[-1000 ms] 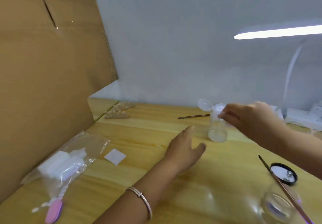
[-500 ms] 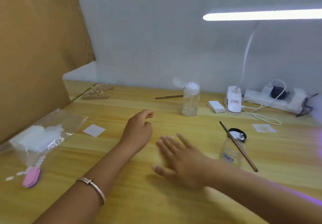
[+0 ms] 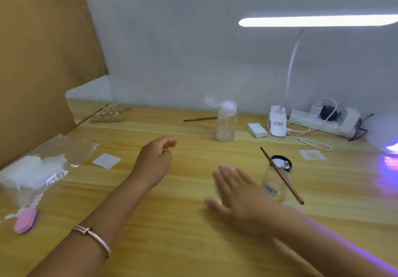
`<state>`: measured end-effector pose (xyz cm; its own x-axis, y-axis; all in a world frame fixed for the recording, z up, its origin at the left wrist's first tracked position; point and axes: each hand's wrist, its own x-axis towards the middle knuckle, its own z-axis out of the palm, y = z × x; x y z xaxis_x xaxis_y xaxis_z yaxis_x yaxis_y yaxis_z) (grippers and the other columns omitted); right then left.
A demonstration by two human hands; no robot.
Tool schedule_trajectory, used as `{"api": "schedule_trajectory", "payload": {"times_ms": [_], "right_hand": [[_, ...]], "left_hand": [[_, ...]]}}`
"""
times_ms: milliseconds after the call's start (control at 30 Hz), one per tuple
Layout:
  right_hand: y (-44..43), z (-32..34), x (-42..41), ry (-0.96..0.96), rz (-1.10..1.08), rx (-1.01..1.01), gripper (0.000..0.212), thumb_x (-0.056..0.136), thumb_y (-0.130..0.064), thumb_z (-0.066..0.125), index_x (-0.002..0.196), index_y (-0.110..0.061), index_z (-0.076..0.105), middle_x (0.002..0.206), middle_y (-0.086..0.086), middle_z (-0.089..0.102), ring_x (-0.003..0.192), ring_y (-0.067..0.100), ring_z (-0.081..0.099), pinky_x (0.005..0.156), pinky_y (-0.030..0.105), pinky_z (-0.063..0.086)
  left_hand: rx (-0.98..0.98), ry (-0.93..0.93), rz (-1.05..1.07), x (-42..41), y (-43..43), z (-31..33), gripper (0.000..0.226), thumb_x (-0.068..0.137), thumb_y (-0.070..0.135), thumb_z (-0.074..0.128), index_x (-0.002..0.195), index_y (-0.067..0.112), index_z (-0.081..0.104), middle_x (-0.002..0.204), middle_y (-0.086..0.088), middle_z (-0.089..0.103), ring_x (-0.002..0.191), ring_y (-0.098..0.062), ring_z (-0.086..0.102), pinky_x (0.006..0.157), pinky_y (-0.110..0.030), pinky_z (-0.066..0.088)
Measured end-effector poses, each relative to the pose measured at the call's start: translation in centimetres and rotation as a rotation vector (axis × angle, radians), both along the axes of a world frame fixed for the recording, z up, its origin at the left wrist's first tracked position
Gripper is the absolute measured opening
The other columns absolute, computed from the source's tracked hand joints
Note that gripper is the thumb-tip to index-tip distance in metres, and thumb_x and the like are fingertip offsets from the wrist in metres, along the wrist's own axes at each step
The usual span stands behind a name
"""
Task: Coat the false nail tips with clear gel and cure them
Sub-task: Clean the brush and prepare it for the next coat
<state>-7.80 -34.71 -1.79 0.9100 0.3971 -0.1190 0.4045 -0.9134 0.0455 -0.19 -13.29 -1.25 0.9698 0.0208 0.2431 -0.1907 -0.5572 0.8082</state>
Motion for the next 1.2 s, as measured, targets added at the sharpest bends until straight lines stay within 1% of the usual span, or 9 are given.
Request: {"api": "schedule_trajectory", "payload": {"times_ms": [100, 300, 500, 600, 700, 800, 933, 1100, 1200], "right_hand": [[2.1, 0.1, 4.7, 0.046, -0.139, 0.042, 0.087, 0.1, -0.064, 0.015, 0.156, -0.002, -0.009, 0.165, 0.017, -0.012, 0.153, 0.024, -0.014, 0.123, 0.037, -0.013], [8.6, -4.1, 0.2, 0.016, 0.441, 0.257, 0.089, 0.093, -0.068, 0.011, 0.158, -0.008, 0.005, 0.165, 0.015, 0.004, 0.154, 0.022, -0.003, 0.116, 0.025, -0.022], [3.7, 0.9, 11.1, 0.024, -0.025, 0.081, 0.067, 0.106, -0.05, 0.018, 0.158, -0.009, 0.013, 0.166, 0.012, 0.011, 0.153, 0.019, 0.008, 0.124, 0.035, -0.001], [8.4, -1.3, 10.7, 0.024, 0.116, 0.153, 0.068, 0.106, -0.05, 0.017, 0.158, -0.007, 0.009, 0.166, 0.014, 0.007, 0.154, 0.02, 0.003, 0.123, 0.035, -0.003], [12.3, -3.5, 8.3, 0.058, 0.378, 0.24, 0.063, 0.106, -0.047, 0.02, 0.158, -0.013, 0.015, 0.166, 0.011, 0.011, 0.154, 0.02, 0.005, 0.122, 0.036, -0.005], [8.7, -1.4, 10.8, 0.059, 0.194, 0.275, 0.052, 0.108, -0.042, 0.02, 0.157, -0.024, 0.025, 0.165, -0.005, 0.02, 0.152, 0.006, 0.009, 0.121, 0.033, -0.007], [4.1, 1.1, 12.4, 0.034, -0.069, 0.151, 0.056, 0.107, -0.046, 0.014, 0.157, -0.02, 0.02, 0.166, 0.001, 0.016, 0.152, 0.011, 0.01, 0.123, 0.037, -0.007], [10.2, -3.3, 5.5, 0.027, 0.455, 0.153, 0.072, 0.098, -0.06, 0.006, 0.159, -0.022, 0.013, 0.166, 0.001, 0.012, 0.153, 0.011, 0.004, 0.122, 0.037, -0.012], [7.7, -1.0, 9.3, 0.001, 0.311, 0.105, 0.059, 0.106, -0.049, 0.014, 0.159, -0.024, 0.012, 0.166, -0.006, 0.011, 0.152, 0.004, 0.002, 0.12, 0.035, -0.014]], "left_hand": [[-0.019, -0.005, 0.013, 0.2, -1.1, -0.1, 0.045, 0.091, -0.003, 0.041, 0.12, 0.021, 0.065, 0.118, 0.008, 0.064, 0.111, -0.006, 0.055, 0.085, -0.02, 0.042], [-0.152, -0.021, 0.102, 1.7, -0.4, 0.8, 0.048, 0.088, -0.007, 0.036, 0.115, 0.02, 0.067, 0.112, 0.007, 0.066, 0.107, -0.006, 0.058, 0.073, -0.009, 0.038], [-0.149, -0.055, 0.166, 1.3, 3.6, -0.1, 0.048, 0.089, -0.007, 0.037, 0.105, 0.025, 0.068, 0.106, 0.009, 0.068, 0.1, -0.002, 0.059, 0.074, -0.011, 0.038], [-0.162, 0.008, 0.179, 1.5, 4.0, -1.2, 0.047, 0.089, -0.008, 0.037, 0.098, 0.024, 0.069, 0.104, 0.006, 0.069, 0.102, -0.009, 0.061, 0.074, -0.013, 0.04], [-0.227, 0.027, 0.193, 1.5, 4.1, -1.2, 0.051, 0.088, -0.009, 0.035, 0.088, 0.029, 0.069, 0.099, 0.01, 0.069, 0.098, 0.0, 0.06, 0.074, -0.014, 0.04], [-0.235, 0.007, 0.205, 0.9, 4.8, -1.2, 0.05, 0.086, -0.008, 0.036, 0.09, 0.029, 0.069, 0.1, 0.01, 0.069, 0.098, 0.003, 0.059, 0.073, -0.014, 0.04], [-0.272, 0.008, 0.232, 1.1, 4.9, -0.9, 0.048, 0.087, -0.008, 0.036, 0.093, 0.024, 0.071, 0.101, 0.006, 0.07, 0.098, -0.005, 0.061, 0.07, -0.015, 0.04], [-0.321, -0.003, 0.251, 1.2, 4.3, -0.8, 0.046, 0.087, -0.009, 0.036, 0.084, 0.024, 0.069, 0.098, 0.003, 0.071, 0.094, -0.009, 0.062, 0.074, -0.014, 0.041], [-0.319, 0.004, 0.27, 0.5, 4.8, -1.2, 0.047, 0.086, -0.008, 0.036, 0.084, 0.025, 0.07, 0.096, 0.006, 0.07, 0.094, -0.005, 0.062, 0.072, -0.015, 0.041]]}}
